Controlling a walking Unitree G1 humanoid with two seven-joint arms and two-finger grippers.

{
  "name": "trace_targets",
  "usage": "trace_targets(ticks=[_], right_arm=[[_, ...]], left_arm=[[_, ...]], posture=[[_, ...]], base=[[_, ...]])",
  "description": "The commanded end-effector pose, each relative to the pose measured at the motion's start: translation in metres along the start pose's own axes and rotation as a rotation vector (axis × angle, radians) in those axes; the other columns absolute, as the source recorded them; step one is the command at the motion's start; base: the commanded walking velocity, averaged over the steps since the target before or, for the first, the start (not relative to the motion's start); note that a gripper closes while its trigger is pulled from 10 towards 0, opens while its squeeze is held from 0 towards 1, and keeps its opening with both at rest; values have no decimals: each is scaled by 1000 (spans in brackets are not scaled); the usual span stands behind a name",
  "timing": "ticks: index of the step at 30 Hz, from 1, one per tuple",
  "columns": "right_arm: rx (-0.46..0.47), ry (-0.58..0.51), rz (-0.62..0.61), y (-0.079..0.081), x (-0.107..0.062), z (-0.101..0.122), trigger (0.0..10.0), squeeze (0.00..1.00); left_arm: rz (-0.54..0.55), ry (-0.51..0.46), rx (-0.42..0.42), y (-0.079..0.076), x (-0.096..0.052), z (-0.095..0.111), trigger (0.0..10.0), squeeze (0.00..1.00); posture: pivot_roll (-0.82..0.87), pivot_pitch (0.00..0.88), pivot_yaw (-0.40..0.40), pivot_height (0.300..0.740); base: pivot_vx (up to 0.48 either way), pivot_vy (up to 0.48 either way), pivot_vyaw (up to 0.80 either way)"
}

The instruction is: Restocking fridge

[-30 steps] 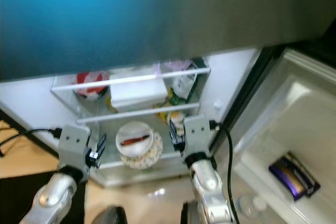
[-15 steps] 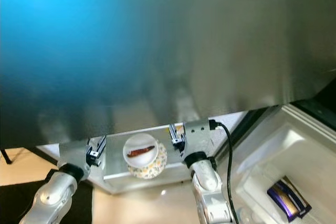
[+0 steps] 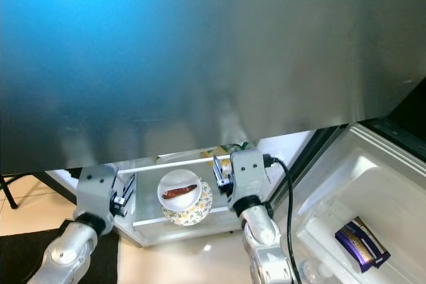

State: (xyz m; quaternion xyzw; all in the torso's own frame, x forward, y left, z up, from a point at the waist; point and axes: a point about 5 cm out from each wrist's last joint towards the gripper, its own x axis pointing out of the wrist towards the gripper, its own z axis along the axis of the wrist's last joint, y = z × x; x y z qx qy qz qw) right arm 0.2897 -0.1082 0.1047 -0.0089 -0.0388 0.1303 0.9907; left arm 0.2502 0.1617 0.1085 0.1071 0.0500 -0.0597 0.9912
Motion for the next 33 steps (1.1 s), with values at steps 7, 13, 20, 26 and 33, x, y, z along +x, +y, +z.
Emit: trace_targets(ticks=[7, 13, 20, 26, 33], right_arm=[[-17, 175, 65, 5, -26, -47, 10000, 0], [-33, 254, 69, 3, -37, -67, 10000, 0], [-27, 334, 26, -6, -51, -86, 10000, 0], [-42, 384, 1, -13, -62, -99, 10000, 0], [-21, 414, -72, -21, -69, -107, 10000, 0]], left_arm=[[10, 102, 23, -2, -12, -31, 10000, 0], [14, 135, 40, 0, -15, -41, 10000, 0], [15, 176, 57, 1, -20, -55, 10000, 0], [13, 194, 69, 0, -23, -62, 10000, 0], [37, 235, 39, 3, -25, -72, 10000, 0]], posture=[[-75, 213, 30, 740], [-74, 208, 31, 740], [-77, 201, 32, 740], [-78, 197, 32, 740], [-82, 191, 34, 740]], base=[[0, 0, 0], [0, 0, 0], [0, 0, 0], [0, 0, 0], [0, 0, 0]])
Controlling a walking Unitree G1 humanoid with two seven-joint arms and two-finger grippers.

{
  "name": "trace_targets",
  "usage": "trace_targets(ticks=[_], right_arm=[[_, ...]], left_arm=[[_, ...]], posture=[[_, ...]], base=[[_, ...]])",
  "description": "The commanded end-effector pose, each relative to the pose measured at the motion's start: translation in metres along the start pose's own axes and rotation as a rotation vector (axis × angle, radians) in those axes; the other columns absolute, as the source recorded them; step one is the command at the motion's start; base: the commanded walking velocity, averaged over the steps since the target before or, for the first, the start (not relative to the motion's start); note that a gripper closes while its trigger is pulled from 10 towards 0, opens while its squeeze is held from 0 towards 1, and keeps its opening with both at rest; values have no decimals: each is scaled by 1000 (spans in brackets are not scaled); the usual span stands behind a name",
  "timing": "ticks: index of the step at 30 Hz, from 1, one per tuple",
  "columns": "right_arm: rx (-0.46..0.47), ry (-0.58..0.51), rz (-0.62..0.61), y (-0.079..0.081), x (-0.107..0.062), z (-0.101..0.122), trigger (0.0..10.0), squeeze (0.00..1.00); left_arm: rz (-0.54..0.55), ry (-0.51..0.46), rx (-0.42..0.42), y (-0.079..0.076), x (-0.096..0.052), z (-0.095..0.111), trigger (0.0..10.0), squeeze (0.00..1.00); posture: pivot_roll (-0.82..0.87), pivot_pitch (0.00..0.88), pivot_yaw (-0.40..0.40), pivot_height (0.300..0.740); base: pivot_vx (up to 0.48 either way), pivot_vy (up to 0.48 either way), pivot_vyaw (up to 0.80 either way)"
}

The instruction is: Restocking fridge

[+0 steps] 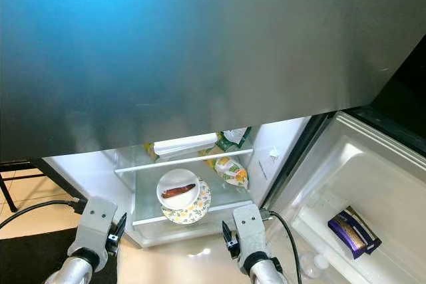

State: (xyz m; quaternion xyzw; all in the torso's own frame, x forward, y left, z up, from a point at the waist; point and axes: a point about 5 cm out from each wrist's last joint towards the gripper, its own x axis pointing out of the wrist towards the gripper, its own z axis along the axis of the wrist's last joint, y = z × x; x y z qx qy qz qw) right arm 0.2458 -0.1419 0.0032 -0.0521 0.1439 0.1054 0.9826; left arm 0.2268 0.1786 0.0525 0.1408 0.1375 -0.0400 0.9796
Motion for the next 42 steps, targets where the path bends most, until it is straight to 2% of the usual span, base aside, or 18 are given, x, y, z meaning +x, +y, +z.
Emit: trace_targets(ticks=[1, 10, 17, 23, 42], right_arm=[[33, 48, -47, -5, -8, -15, 10000, 0], [38, 95, -110, -14, -16, -31, 10000, 0], [69, 167, -89, -11, -24, -50, 10000, 0], [54, 220, -116, -13, -30, -62, 10000, 0], [56, 193, -123, -13, -23, -57, 10000, 0]], left_arm=[[19, 66, -34, 1, -4, -17, 10000, 0], [41, 99, -53, 7, -5, -26, 10000, 0], [42, 114, -49, 7, -6, -32, 10000, 0], [36, 131, -43, 5, -7, -37, 10000, 0], [28, 134, -57, -4, -1, -38, 10000, 0]], posture=[[-82, 191, 34, 740], [-80, 184, 36, 740], [-80, 183, 36, 740], [-81, 181, 37, 740], [-85, 161, 37, 740]], base=[[0, 0, 0], [0, 0, 0], [0, 0, 0], [0, 0, 0], [0, 0, 0]])
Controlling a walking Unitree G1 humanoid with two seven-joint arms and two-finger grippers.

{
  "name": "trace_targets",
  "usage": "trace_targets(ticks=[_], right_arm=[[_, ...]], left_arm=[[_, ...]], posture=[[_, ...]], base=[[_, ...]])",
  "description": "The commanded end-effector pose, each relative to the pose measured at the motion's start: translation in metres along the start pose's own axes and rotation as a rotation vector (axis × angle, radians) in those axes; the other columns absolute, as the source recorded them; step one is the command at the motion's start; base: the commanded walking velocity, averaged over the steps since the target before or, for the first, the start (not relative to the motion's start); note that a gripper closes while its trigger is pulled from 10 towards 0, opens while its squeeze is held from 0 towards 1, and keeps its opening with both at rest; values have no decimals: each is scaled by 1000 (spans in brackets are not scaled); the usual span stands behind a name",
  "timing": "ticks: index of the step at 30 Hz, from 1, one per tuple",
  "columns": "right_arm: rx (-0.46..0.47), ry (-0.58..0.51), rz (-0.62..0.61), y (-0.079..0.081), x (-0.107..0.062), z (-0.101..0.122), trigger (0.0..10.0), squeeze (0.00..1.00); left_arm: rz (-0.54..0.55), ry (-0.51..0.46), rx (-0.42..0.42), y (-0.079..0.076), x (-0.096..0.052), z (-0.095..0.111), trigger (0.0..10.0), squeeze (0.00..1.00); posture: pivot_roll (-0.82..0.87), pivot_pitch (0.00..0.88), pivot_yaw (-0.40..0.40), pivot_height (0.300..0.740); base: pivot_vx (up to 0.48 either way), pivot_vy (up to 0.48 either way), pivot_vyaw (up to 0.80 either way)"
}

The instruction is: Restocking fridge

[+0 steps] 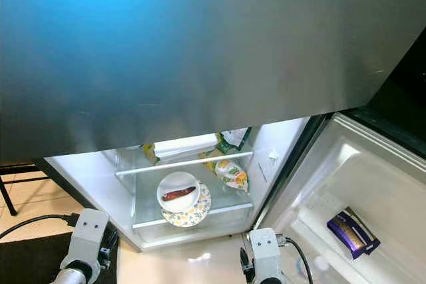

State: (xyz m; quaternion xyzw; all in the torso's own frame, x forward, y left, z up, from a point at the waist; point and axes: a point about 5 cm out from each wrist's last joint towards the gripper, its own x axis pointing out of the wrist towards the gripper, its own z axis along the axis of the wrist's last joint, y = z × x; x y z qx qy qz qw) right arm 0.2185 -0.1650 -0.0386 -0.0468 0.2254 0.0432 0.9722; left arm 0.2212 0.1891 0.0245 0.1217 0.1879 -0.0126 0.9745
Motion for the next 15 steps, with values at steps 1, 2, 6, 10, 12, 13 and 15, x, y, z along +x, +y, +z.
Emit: trace_targets(ticks=[1, 2, 6, 10, 12, 13, 15], right_arm=[[11, 25, -12, 0, -4, -8, 10000, 0], [11, 25, -12, 0, -4, -8, 10000, 0], [10, 18, -12, 0, -2, -6, 10000, 0], [10, 14, -13, 1, -1, -5, 10000, 0], [10, 11, -10, 2, -1, -5, 10000, 0], [9, 11, -9, 2, -1, -5, 10000, 0], [7, 11, -8, 3, -1, -5, 10000, 0]], left_arm=[[-6, 28, -9, -6, -2, -8, 10000, 0], [-6, 28, -9, -6, -2, -8, 10000, 0], [-8, 40, -34, -9, 0, -9, 10000, 0], [-12, 43, -41, -11, 1, -9, 10000, 0], [-8, 49, -45, -10, 1, -10, 10000, 0], [-2, 55, -46, -10, 1, -11, 10000, 0], [8, 68, -41, -9, 1, -13, 10000, 0]], posture=[[-85, 161, 37, 740], [-85, 161, 37, 740], [-88, 154, 39, 740], [-88, 149, 39, 740], [-87, 150, 40, 740], [-88, 151, 40, 740], [-87, 151, 39, 740]], base=[[0, 0, 0], [0, 0, 0], [0, 0, 0], [0, 0, 0], [0, 0, 0], [0, 0, 0], [0, 0, 0]])
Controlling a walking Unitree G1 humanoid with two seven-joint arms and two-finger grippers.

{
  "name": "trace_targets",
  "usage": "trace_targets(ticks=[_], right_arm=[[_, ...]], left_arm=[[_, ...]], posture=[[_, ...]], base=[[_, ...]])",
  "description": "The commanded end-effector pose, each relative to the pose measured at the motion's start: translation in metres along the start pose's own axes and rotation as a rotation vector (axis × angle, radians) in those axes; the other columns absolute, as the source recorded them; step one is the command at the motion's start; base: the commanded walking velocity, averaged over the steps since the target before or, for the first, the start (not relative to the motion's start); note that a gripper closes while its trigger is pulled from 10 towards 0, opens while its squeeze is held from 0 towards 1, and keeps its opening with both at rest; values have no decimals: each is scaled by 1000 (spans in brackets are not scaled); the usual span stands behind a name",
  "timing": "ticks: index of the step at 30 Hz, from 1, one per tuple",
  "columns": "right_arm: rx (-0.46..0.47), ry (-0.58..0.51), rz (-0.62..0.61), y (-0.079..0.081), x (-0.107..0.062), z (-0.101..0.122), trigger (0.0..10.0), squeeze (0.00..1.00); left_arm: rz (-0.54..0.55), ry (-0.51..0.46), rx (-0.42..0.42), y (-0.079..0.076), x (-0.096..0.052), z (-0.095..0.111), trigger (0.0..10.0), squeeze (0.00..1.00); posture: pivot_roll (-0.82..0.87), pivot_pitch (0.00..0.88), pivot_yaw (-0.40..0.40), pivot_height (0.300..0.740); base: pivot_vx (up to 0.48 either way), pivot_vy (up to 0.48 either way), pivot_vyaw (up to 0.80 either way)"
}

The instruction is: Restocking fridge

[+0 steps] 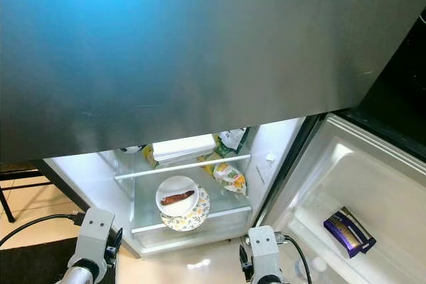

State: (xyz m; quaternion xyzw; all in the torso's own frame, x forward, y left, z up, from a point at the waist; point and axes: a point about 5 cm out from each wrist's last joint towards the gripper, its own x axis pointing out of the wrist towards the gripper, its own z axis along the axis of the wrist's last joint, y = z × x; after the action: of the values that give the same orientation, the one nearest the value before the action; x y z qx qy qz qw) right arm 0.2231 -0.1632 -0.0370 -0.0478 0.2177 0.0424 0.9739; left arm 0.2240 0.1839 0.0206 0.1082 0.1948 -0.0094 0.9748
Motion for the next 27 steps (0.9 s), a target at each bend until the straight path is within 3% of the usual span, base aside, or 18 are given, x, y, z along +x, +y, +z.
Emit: trace_targets(ticks=[1, 9, 17, 27], right_arm=[[9, 26, -5, 1, -5, -9, 10000, 0], [10, 27, -17, 1, -6, -11, 10000, 0], [22, 30, -35, 1, -5, -11, 10000, 0], [15, 28, -35, -1, -3, -10, 10000, 0]], left_arm=[[12, 55, -16, -2, -3, -12, 10000, 0], [10, 68, -55, 1, -5, -17, 10000, 0], [9, 74, -13, 3, -2, -18, 10000, 0], [6, 74, -28, 1, -2, -18, 10000, 0]], posture=[[-87, 151, 39, 740], [-89, 143, 54, 740], [-99, 124, 64, 740], [-99, 116, 59, 740]], base=[[0, 0, 0], [0, 0, 0], [0, 0, 0], [0, 0, 0]])
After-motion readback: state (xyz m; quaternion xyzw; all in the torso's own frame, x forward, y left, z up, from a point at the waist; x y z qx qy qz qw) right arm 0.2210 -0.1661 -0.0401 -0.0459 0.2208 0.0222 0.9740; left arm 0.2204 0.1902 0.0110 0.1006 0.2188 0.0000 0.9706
